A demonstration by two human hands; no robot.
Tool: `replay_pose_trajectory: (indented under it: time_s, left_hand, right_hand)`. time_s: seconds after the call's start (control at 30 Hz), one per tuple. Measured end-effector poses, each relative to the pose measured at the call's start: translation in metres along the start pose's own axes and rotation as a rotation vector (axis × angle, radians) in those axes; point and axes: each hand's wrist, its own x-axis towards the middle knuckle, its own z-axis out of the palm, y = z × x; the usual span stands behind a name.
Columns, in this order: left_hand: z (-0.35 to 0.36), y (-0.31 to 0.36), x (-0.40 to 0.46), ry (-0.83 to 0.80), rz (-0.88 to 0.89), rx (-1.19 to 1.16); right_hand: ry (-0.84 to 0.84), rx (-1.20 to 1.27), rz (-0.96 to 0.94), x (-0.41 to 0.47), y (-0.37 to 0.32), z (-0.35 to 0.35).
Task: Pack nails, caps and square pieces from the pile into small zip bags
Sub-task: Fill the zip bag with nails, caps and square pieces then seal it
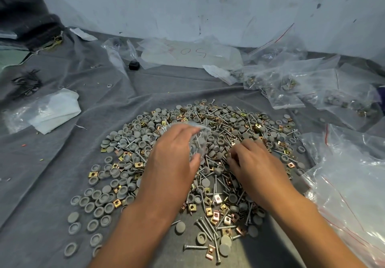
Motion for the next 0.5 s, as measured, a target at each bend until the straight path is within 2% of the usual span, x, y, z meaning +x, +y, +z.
replay_pose_trajectory:
  time_s: [0.07, 0.13, 0.27, 0.4, 0.5]
  left_hand:
    - [0.000, 0.000, 0.000, -0.002, 0.003, -0.004]
    - [0.000, 0.000, 0.000, -0.002, 0.004, -0.006]
    - [0.001, 0.001, 0.000, -0.010, 0.002, -0.026]
    - [0.003, 0.003, -0.002, -0.041, 0.017, -0.028]
    - [0.004, 0.005, -0.002, -0.050, 0.031, -0.039]
  right_hand:
    - [-0.059, 0.126, 0.037, 0.002, -0.001, -0.003]
    - [-0.109, 0.366, 0.058, 0.004, -0.003, -0.011]
    - [-0.004, 0.818, 0.008, 0.001, -0.013, -0.028]
    - [0.184, 0.718, -0.211, -0.004, -0.027, -0.030]
    - [0.319, 0.573, -0.260, -0.006, -0.030, -0.028]
